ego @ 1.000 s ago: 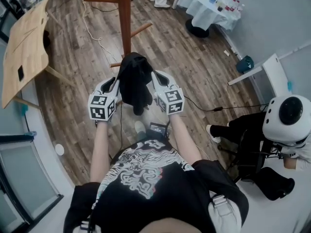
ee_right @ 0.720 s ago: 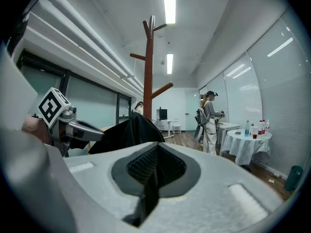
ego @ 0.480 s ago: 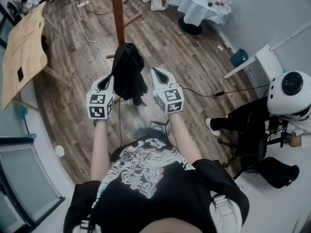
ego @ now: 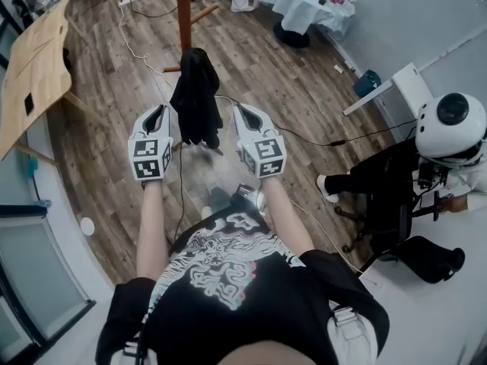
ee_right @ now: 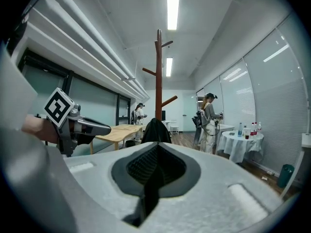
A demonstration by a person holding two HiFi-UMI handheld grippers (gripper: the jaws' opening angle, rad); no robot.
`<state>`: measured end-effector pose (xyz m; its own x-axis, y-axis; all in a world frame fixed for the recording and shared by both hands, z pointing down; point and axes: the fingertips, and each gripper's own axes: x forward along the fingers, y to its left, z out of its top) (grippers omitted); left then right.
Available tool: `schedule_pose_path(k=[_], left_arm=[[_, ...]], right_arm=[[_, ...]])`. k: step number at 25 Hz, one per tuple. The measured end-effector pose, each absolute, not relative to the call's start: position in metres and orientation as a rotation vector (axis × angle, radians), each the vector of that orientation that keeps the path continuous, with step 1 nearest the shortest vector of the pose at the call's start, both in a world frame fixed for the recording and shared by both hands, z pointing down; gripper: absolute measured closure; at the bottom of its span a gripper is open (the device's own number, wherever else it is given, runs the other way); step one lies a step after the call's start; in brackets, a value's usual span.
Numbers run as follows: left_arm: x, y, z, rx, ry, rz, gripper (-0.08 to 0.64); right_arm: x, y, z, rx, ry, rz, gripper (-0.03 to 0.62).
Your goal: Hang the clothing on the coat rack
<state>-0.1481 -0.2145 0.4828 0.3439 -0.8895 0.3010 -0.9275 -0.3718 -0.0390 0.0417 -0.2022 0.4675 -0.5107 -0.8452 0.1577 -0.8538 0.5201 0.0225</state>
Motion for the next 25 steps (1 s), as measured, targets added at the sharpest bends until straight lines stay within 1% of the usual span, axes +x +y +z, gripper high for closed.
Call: schedule_pose_path(k=[1, 5, 10, 18, 25], left_arm=[[-0.149, -0.21, 0.478, 2.461, -1.701, 0.405, 0.571], [-0.145, -0.182, 0.464, 2.476, -1.712, 0.345, 0.571], [-0.132, -0.155, 0.442, 2.502, -1.602, 0.133, 0.571], [-0.108, -0.137, 0.435, 2.514, -1.687, 0.238, 0.571], [-0.091, -0.131, 0.431, 2.498, -1.701, 0.206, 0.571]], right_arm=[[0.043, -0.197, 0.465, 1.47, -2.609, 0.082, 0.594], [0.049, -0.172, 0.456, 1.477, -2.628, 0.067, 0.593], [0.055, -0.157, 0.443, 1.517, -2.682, 0.115, 0.594], [0.071, -0.148, 0.431, 1.49, -2.748, 0.145, 0.594], [0.081, -0.143, 0.426, 1.461, -2.78, 0.127, 0.594]])
